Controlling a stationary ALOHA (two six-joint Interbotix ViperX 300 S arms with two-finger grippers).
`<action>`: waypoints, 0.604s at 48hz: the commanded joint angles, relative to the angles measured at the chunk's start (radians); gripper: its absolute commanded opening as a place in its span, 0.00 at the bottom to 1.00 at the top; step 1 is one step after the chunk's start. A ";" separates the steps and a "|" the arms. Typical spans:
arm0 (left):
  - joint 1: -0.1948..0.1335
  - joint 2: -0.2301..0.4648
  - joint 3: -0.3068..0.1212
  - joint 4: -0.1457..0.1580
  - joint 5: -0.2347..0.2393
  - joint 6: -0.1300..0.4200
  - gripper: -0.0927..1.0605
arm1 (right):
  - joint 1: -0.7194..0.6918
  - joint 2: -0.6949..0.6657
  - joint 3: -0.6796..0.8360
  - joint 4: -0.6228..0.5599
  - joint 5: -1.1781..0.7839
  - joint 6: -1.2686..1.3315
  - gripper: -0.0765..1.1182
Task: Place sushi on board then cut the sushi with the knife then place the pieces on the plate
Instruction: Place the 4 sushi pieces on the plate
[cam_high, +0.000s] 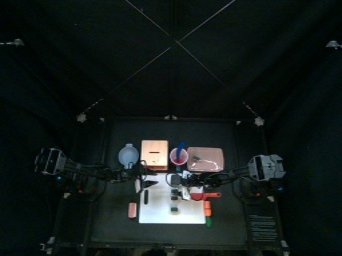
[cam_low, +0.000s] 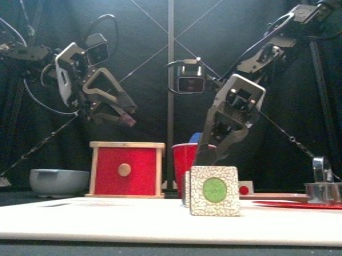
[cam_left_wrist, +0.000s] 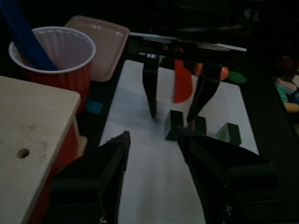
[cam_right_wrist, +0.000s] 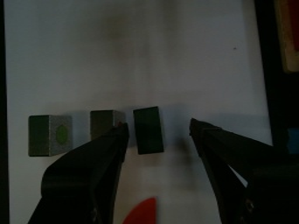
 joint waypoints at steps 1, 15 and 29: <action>0.000 -0.012 -0.015 0.000 -0.009 0.002 0.80 | 0.002 0.000 -0.037 -0.002 0.012 -0.003 0.81; -0.002 -0.012 -0.012 0.000 -0.009 0.002 0.80 | 0.000 0.032 -0.051 -0.002 0.034 -0.002 0.62; -0.002 -0.012 -0.012 0.000 -0.008 0.002 0.80 | -0.057 -0.149 0.060 0.011 0.048 0.002 0.54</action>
